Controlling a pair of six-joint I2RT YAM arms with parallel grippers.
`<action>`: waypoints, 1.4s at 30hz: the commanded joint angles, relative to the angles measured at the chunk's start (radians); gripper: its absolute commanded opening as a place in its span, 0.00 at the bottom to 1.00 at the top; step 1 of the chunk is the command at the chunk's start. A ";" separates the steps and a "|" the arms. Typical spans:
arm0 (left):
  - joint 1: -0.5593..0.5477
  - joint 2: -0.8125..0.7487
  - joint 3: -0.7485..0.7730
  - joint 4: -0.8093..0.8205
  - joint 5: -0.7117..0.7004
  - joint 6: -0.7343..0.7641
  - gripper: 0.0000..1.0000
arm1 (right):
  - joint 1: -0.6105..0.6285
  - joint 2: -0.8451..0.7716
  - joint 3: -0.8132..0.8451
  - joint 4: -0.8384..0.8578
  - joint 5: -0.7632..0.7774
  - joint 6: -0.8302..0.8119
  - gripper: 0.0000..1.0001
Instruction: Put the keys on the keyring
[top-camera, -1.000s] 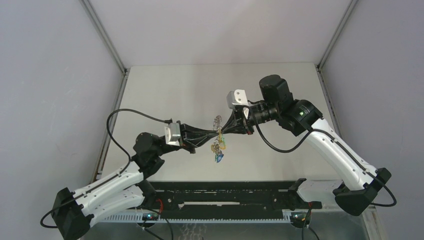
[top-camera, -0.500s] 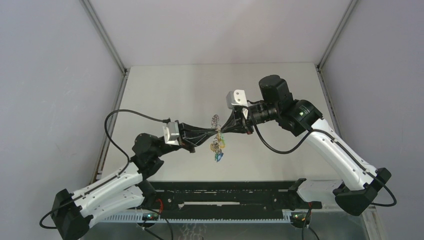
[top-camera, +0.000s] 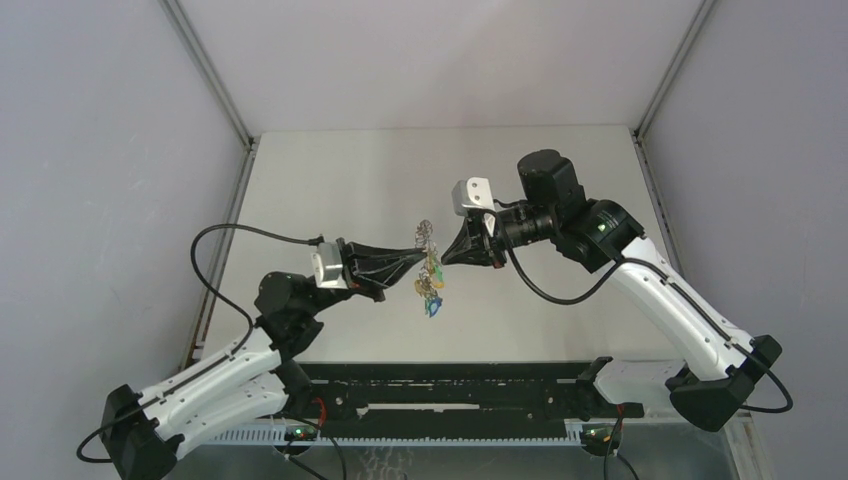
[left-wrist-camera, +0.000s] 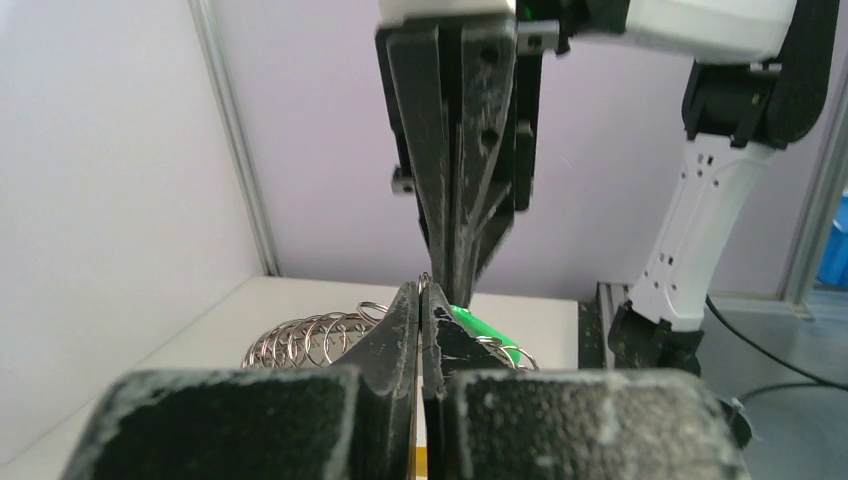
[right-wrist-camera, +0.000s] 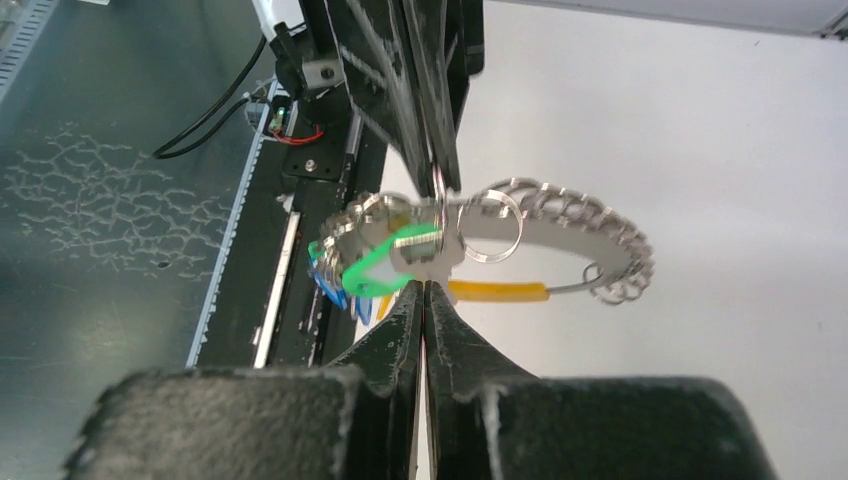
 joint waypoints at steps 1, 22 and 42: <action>0.004 -0.042 -0.012 0.165 -0.051 -0.028 0.00 | 0.007 0.009 -0.011 0.002 0.004 0.048 0.00; 0.003 -0.029 -0.016 0.097 -0.043 -0.046 0.00 | 0.006 -0.250 -0.287 0.591 0.146 0.328 0.32; 0.004 -0.025 0.002 0.118 0.028 -0.039 0.00 | -0.019 -0.110 -0.259 0.719 -0.104 0.551 0.28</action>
